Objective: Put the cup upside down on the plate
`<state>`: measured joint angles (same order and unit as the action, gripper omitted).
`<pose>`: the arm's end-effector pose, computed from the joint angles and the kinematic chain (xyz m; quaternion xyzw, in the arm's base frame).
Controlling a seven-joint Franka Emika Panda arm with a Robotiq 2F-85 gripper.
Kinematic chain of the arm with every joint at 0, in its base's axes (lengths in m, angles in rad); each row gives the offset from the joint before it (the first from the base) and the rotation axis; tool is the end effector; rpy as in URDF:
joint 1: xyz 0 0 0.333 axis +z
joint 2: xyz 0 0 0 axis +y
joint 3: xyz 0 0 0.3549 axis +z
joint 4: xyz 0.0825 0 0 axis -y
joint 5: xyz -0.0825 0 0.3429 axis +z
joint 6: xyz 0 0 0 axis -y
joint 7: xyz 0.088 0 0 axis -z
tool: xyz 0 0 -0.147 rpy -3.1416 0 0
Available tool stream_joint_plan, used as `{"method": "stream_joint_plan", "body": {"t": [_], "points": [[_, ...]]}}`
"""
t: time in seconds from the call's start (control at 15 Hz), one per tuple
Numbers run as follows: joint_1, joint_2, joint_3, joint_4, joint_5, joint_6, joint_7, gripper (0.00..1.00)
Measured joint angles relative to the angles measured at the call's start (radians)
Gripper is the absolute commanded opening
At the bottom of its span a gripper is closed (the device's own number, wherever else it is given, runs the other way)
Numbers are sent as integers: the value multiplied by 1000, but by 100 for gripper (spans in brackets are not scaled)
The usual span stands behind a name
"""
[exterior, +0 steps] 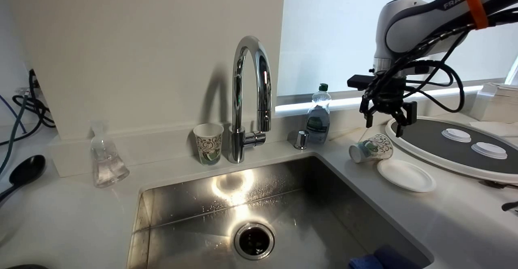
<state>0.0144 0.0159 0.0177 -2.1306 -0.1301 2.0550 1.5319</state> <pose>0.4954 0.0043 0.4153 0.7519 -0.6554 0.0070 0.0719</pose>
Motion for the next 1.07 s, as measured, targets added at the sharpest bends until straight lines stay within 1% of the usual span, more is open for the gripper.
{"method": "stream_joint_plan", "body": {"t": [0.13,0.4,0.6,0.8,1.07], "points": [[1,3,4,-4,43,41,28,100],[3,11,10,-47,144,214,36,100],[10,25,13,-84,151,309,36,100],[25,40,18,-111,145,360,29,100],[40,47,23,-129,126,370,6,100]]}}
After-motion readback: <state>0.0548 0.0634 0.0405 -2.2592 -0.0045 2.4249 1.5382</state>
